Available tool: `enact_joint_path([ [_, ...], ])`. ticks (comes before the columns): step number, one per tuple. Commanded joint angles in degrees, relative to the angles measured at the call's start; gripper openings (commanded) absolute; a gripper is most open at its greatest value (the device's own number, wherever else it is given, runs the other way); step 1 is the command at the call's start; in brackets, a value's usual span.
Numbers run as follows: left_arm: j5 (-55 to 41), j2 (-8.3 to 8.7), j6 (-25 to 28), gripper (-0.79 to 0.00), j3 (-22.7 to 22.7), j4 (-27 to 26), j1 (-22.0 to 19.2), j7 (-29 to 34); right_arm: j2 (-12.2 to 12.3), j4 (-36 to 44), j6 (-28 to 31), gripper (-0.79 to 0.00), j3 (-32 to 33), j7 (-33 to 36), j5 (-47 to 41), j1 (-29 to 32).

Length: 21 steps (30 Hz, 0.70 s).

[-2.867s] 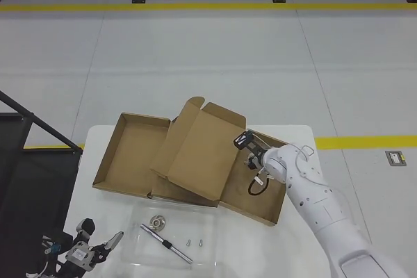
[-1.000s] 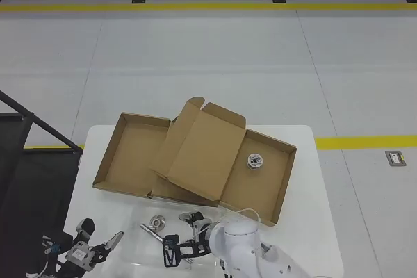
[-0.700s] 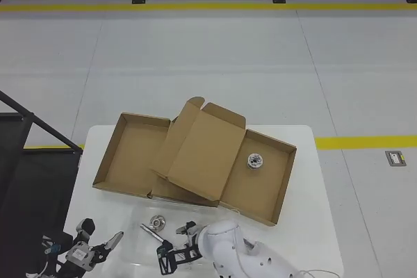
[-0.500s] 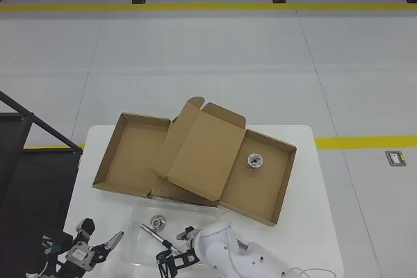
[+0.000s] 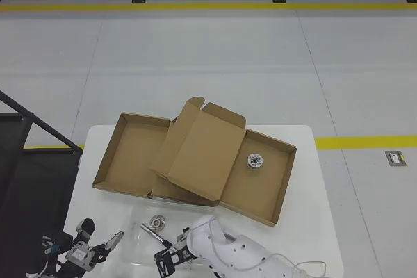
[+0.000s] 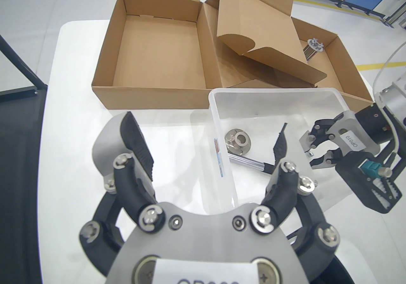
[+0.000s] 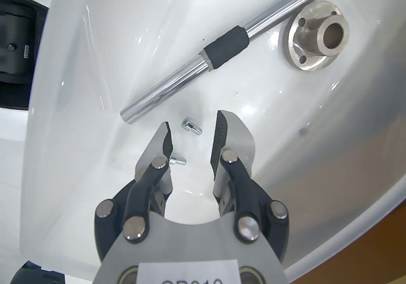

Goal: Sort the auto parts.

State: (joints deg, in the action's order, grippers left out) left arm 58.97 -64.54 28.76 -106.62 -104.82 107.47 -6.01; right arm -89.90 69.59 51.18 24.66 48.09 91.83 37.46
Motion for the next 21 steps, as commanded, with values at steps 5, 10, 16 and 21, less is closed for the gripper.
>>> enact_joint_path([
  [5, 0.0, 0.0, 0.0, 0.0, 0.0, 0.0, 0.0, 0.0, -1.5, -3.2, 0.0, -0.493, -1.0, 0.4, -0.6, -0.9],
  [10, 0.0, 0.0, 0.0, 0.0, 0.0, 0.0, 0.0, 0.0, -2.5, -5.5, -0.2, -0.502, -1.5, 0.4, -0.9, -1.5],
  [16, 0.0, 0.0, 0.0, 0.0, 0.0, 0.0, 0.0, 0.0, -3.5, -7.8, -0.3, -0.594, -1.8, 0.0, -1.0, -2.2],
  [21, 0.0, 0.0, 0.0, 0.0, 0.0, 0.0, 0.0, 0.0, -4.1, -9.0, -0.9, -0.785, -1.5, -0.8, -0.8, -2.6],
])
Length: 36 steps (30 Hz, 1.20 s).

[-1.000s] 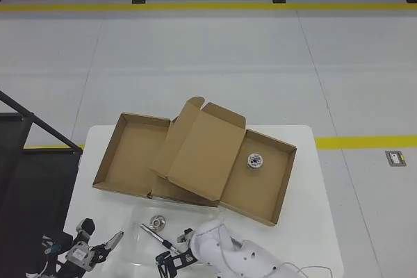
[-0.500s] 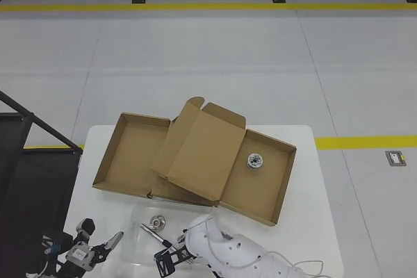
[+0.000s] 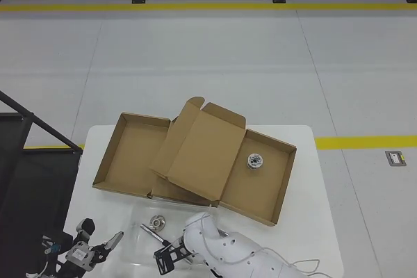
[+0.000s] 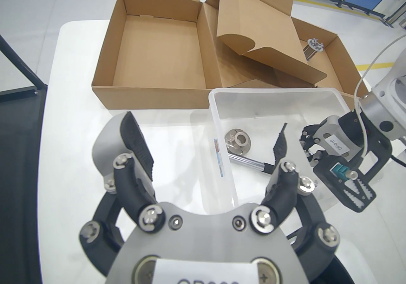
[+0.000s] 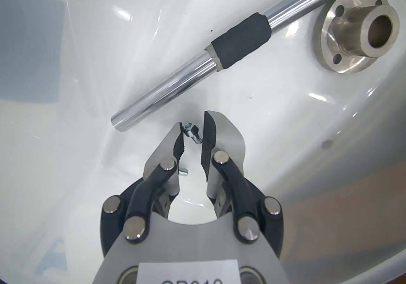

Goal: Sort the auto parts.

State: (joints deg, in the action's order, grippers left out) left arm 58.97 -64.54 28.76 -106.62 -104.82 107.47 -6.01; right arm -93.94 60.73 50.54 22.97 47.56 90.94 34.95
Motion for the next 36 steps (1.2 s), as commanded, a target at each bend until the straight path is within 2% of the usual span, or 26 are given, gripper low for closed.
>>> enact_joint_path([
  [1, 0.0, 0.0, 0.0, 0.0, 0.0, 0.0, 0.0, 0.0, -0.1, 0.0, -0.5, -0.785, 0.3, -0.6, 0.3, -0.2],
  [7, 0.0, 0.0, 0.0, 0.0, 0.0, 0.0, 0.0, 0.0, 1.5, 5.3, -3.3, -0.785, 3.4, -5.5, 2.9, 0.9],
  [10, 0.0, 0.0, 0.0, 0.0, 0.0, 0.0, 0.0, 0.0, 3.7, 11.3, -5.9, -0.785, 7.2, -9.7, 5.9, 3.2],
  [13, 0.0, 0.0, 0.0, 0.0, 0.0, 0.0, 0.0, 0.0, 6.8, 19.9, -8.6, -0.785, 13.1, -16.9, 10.1, 7.7],
  [15, 0.0, 0.0, 0.0, 0.0, 0.0, 0.0, 0.0, 0.0, 9.3, 26.1, -8.1, -0.785, 17.6, -24.7, 13.2, 11.6],
  [19, 0.0, 0.0, 0.0, 0.0, 0.0, 0.0, 0.0, 0.0, 13.8, 34.0, -8.6, -0.785, 28.8, -45.8, 19.1, 19.8],
  [25, 0.0, 0.0, 0.0, 0.0, 0.0, 0.0, 0.0, 0.0, 17.6, 35.2, -12.8, -0.785, 39.6, -75.1, 21.9, 27.5],
  [26, 0.0, 0.0, 0.0, 0.0, 0.0, 0.0, 0.0, 0.0, 17.8, 34.7, -12.6, -0.785, 40.4, -76.8, 22.3, 27.9],
  [34, 0.0, 0.0, 0.0, 0.0, 0.0, 0.0, 0.0, 0.0, 17.8, 34.7, -12.6, -0.785, 40.4, -76.8, 22.3, 27.9],
  [36, 0.0, 0.0, 0.0, 0.0, 0.0, 0.0, 0.0, 0.0, 17.7, 35.1, -14.0, -0.785, 40.0, -74.9, 22.2, 28.3],
])
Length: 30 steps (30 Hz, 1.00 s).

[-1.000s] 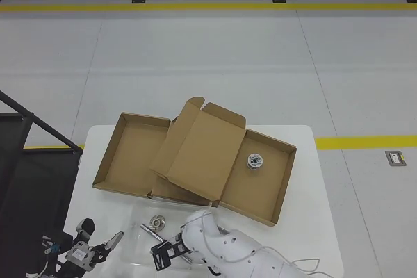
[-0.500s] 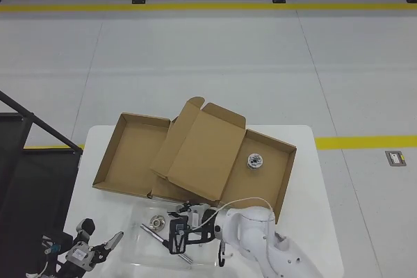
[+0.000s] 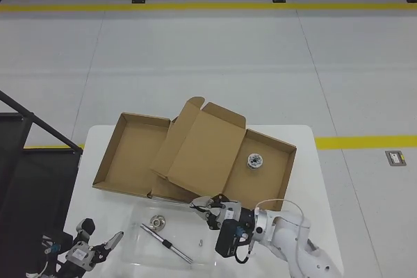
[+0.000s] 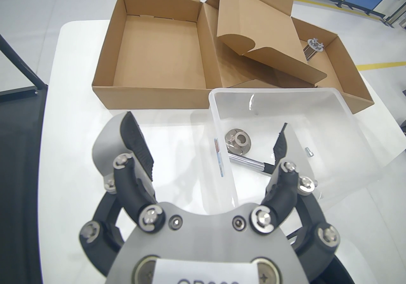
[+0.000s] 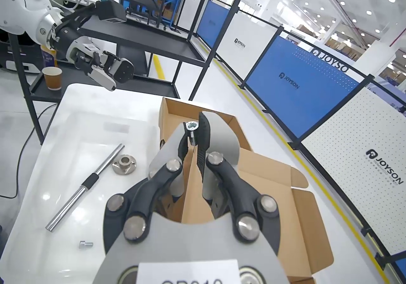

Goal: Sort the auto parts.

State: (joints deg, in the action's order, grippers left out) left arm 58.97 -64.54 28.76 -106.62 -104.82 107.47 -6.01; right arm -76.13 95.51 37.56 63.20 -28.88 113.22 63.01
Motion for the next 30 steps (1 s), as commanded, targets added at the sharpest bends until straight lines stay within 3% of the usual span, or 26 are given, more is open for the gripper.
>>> enact_joint_path([
  [1, 0.0, 0.0, 0.0, 0.0, 0.0, 0.0, 0.0, 0.0, -0.2, 1.0, -2.1, -0.785, -0.4, 2.5, -0.9, 0.5],
  [4, 0.0, 0.0, 0.0, 0.0, 0.0, 0.0, 0.0, 0.0, -0.2, 1.7, -3.6, -0.785, 1.3, -0.2, -7.0, 0.6],
  [9, 0.0, 0.0, 0.0, 0.0, 0.0, 0.0, 0.0, 0.0, 0.3, -0.6, -1.2, -0.785, 5.6, -11.9, -16.9, 0.3],
  [15, 0.0, 0.0, 0.0, 0.0, 0.0, 0.0, 0.0, 0.0, 0.8, -3.1, -0.3, -0.785, 6.0, -15.7, -16.2, -0.6],
  [17, 0.0, 0.0, 0.0, 0.0, 0.0, 0.0, 0.0, 0.0, 0.9, -4.1, -1.9, -0.785, 6.0, -11.5, -15.0, -0.8],
  [19, 0.0, 0.0, 0.0, 0.0, 0.0, 0.0, 0.0, 0.0, 0.7, -3.6, -12.1, -0.785, 7.2, 1.4, -11.3, 0.1],
  [20, 0.0, 0.0, 0.0, 0.0, 0.0, 0.0, 0.0, 0.0, 0.5, -2.7, -12.8, -0.785, 6.2, 6.2, -11.9, 0.8],
  [25, 0.0, 0.0, 0.0, 0.0, 0.0, 0.0, 0.0, 0.0, 0.4, -4.5, -11.3, -0.785, 7.6, 29.8, -14.3, -0.3],
  [30, 0.0, 0.0, 0.0, 0.0, 0.0, 0.0, 0.0, 0.0, 0.5, -9.1, -5.1, -0.785, 7.5, 44.1, -18.1, -3.0],
])
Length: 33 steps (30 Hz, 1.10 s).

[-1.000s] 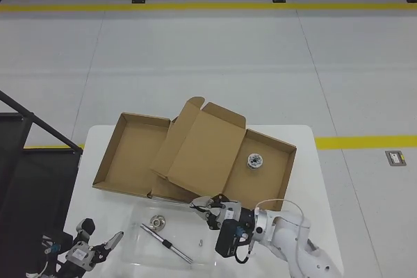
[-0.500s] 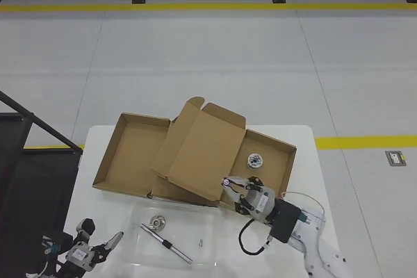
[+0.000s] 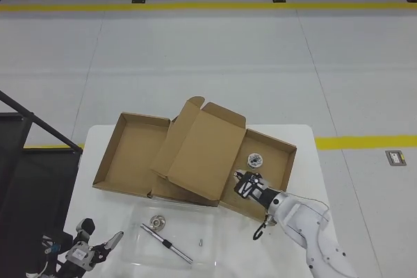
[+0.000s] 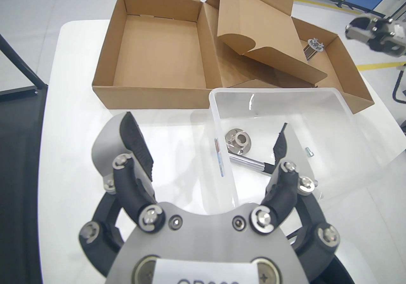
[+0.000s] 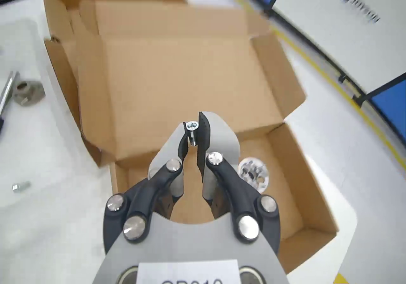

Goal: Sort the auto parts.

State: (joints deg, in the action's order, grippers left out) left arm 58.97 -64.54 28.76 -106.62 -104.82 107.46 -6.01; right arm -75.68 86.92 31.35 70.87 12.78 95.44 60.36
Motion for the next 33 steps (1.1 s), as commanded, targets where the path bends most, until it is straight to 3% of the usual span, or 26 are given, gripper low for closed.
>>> enact_joint_path([
  [1, 0.0, 0.0, 0.0, 0.0, 0.0, 0.0, 0.0, 0.0, 0.0, -1.6, 2.5, -0.785, -0.4, 4.4, -1.0, -0.7],
  [5, 0.0, 0.0, 0.0, 0.0, 0.0, 0.0, 0.0, 0.0, 0.0, -4.7, 4.6, -0.785, -1.0, 10.6, -2.2, -2.5],
  [8, 0.0, 0.0, 0.0, 0.0, 0.0, 0.0, 0.0, 0.0, -0.3, -7.5, 2.2, -0.785, -2.0, 15.1, -2.5, -4.4],
  [16, 0.0, 0.0, 0.0, 0.0, 0.0, 0.0, 0.0, 0.0, -0.9, -14.4, 1.5, -0.782, -3.9, 17.2, -5.3, -8.6],
  [19, 0.0, 0.0, 0.0, 0.0, 0.0, 0.0, 0.0, 0.0, -1.0, -15.3, 0.9, -0.533, -4.2, 17.2, -5.4, -9.3],
  [20, 0.0, 0.0, 0.0, 0.0, 0.0, 0.0, 0.0, 0.0, -1.0, -15.2, 0.7, -0.523, -4.3, 17.1, -5.4, -9.3],
  [24, 0.0, 0.0, 0.0, 0.0, 0.0, 0.0, 0.0, 0.0, -0.7, -13.0, -0.3, -0.453, -3.9, 17.4, -4.8, -8.2],
  [33, 0.0, 0.0, 0.0, 0.0, 0.0, 0.0, 0.0, 0.0, 0.7, 3.0, -0.4, -0.44, -1.9, 14.6, -0.8, -0.5],
])
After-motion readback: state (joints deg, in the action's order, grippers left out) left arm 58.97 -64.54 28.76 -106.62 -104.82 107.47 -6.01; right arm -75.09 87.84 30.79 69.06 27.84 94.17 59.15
